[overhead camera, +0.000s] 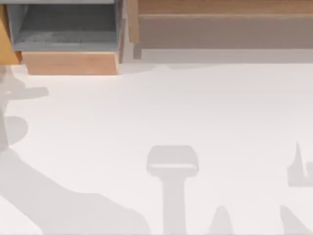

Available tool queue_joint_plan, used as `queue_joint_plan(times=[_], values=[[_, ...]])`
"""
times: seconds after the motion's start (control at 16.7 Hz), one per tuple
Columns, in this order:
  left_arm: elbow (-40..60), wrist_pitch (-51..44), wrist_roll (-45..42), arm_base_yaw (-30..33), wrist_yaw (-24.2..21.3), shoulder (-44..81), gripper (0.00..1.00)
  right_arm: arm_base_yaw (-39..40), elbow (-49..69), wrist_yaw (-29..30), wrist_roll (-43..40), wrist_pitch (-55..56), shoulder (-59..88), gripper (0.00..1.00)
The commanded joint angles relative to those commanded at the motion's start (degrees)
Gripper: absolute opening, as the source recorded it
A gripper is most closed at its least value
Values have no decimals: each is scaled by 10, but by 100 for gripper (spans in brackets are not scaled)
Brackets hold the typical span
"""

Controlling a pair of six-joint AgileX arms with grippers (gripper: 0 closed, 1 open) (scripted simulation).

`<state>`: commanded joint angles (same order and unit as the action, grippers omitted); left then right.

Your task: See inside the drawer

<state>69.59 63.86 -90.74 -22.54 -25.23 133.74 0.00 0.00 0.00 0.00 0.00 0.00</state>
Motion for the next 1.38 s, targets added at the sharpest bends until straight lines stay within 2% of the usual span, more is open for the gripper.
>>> queue_joint_plan(times=[0.42, 0.84, 1.2, 1.38], values=[[-10, 1, 2, -5, -3, 0, 0, 0, 0, 0, 0, 0, 0, 100], [-144, 70, 1, -38, -35, -60, 0, 0, 0, 0, 0, 0, 0, 100], [-159, 79, 1, -42, -40, -66, 0, 0, 0, 0, 0, 0, 0, 100], [-197, 104, 1, -60, -57, -86, 0, 0, 0, 0, 0, 0, 0, 100]])
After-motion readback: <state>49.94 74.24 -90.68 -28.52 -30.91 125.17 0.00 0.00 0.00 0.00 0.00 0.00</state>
